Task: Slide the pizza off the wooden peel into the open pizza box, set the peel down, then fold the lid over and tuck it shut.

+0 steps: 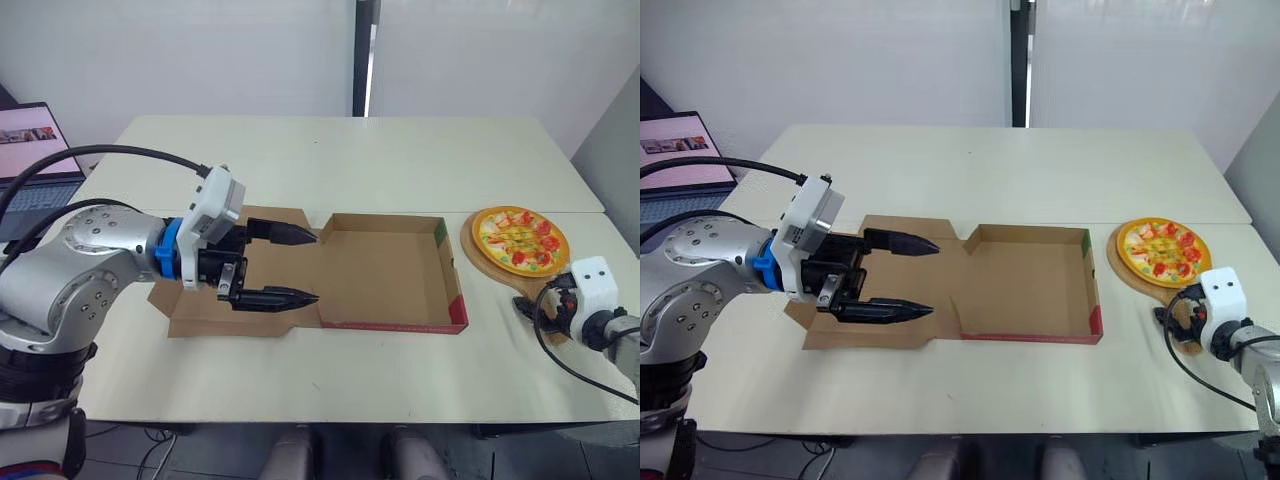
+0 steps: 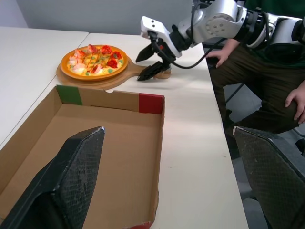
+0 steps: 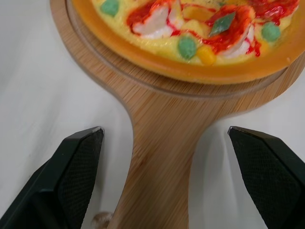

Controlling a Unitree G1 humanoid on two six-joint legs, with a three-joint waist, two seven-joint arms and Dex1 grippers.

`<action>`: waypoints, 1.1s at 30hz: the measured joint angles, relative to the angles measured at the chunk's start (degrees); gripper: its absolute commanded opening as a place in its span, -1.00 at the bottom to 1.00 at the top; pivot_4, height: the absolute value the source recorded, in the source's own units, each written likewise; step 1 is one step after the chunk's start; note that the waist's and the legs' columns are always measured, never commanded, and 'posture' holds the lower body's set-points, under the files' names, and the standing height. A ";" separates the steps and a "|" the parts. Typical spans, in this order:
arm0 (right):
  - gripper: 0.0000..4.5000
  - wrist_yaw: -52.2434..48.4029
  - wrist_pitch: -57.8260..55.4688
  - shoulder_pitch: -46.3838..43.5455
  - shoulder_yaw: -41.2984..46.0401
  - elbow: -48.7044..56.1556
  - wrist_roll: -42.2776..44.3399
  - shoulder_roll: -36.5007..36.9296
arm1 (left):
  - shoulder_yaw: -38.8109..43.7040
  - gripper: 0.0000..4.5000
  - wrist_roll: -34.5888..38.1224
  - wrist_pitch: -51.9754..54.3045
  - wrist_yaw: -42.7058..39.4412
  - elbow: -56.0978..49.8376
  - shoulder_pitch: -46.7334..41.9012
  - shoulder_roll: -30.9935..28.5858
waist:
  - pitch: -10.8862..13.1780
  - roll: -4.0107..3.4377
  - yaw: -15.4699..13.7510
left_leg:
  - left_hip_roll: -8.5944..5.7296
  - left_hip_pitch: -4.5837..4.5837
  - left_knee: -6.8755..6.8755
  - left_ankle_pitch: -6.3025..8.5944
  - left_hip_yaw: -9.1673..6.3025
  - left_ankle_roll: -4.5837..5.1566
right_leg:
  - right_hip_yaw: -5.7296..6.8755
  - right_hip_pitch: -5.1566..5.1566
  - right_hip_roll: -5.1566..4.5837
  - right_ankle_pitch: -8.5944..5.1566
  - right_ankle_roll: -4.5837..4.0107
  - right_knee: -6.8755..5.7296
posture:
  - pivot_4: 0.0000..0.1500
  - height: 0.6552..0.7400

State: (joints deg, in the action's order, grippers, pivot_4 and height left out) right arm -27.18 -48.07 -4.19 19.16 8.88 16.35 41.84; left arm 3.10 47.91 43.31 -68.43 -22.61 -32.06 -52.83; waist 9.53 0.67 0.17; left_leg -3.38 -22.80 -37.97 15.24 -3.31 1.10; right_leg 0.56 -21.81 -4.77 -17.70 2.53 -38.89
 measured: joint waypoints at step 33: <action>-0.26 7.22 2.73 -3.69 2.50 -4.64 0.50 -4.79 | -0.51 1.00 -1.99 0.01 0.23 3.00 -2.24 0.14 | -0.03 0.07 0.02 | -0.02 0.02 -0.03 0.00 0.03 0.02 | -0.07 -0.02 0.07 0.01 0.02 -0.04 | 1.00 0.72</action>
State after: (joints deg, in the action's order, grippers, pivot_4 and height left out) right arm -19.97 -45.34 -7.87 21.67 4.24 16.85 37.05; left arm 2.59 45.92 43.32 -68.20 -19.61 -34.30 -52.68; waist 9.50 0.74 0.19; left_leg -3.40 -22.78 -38.00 15.24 -3.27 1.12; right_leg 0.49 -21.83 -4.70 -17.68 2.56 -38.93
